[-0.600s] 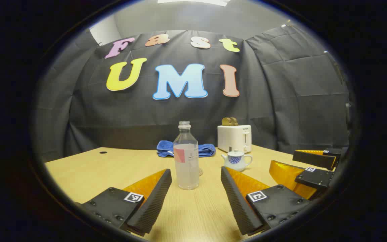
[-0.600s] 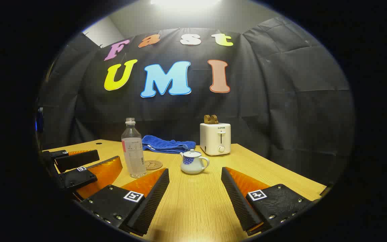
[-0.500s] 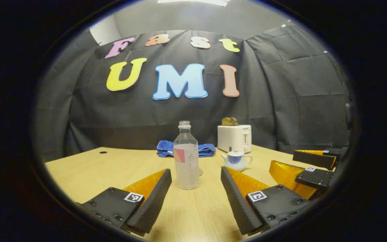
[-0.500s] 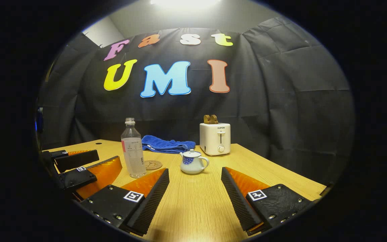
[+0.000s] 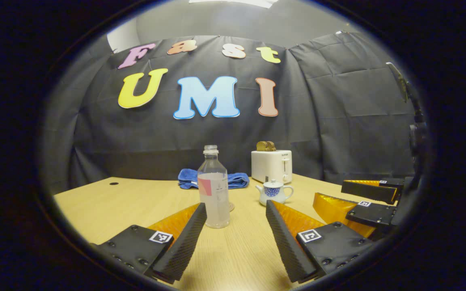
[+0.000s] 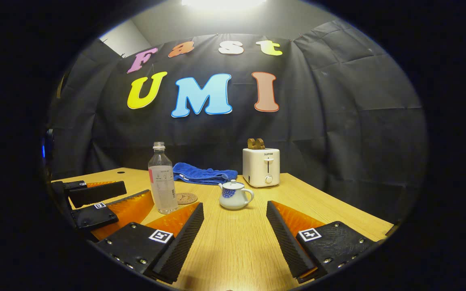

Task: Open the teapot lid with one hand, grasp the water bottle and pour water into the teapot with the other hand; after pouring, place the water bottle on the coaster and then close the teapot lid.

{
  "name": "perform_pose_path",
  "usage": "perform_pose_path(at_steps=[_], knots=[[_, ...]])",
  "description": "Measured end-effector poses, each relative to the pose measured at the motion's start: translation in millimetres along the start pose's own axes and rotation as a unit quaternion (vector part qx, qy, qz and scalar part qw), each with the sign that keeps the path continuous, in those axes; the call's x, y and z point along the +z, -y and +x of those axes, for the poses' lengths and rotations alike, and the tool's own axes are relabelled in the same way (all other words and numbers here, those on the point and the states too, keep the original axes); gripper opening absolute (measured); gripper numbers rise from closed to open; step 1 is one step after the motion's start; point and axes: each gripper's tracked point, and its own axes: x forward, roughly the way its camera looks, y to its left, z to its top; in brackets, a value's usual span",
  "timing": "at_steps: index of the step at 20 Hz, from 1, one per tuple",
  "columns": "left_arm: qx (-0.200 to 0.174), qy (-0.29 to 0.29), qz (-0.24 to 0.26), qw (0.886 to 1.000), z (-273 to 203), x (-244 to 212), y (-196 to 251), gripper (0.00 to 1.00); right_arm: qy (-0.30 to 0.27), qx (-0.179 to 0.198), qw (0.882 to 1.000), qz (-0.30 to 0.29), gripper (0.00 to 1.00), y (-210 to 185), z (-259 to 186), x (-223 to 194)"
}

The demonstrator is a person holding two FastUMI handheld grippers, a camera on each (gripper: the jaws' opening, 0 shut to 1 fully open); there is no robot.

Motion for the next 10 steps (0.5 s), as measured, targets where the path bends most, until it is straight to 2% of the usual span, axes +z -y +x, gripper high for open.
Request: perform_pose_path(at_steps=[4, 10], knots=[[0.008, -0.012, -0.021, 1.000, -7, 2, -6, 1.00, 0.003, 0.001, 1.000, -0.011, 0.97, 2, -6, 16], [0.027, -0.002, -0.065, 0.998, -10, 35, -30, 1.00, 0.028, 0.007, 0.999, -0.030, 0.97, 9, -18, 48]])
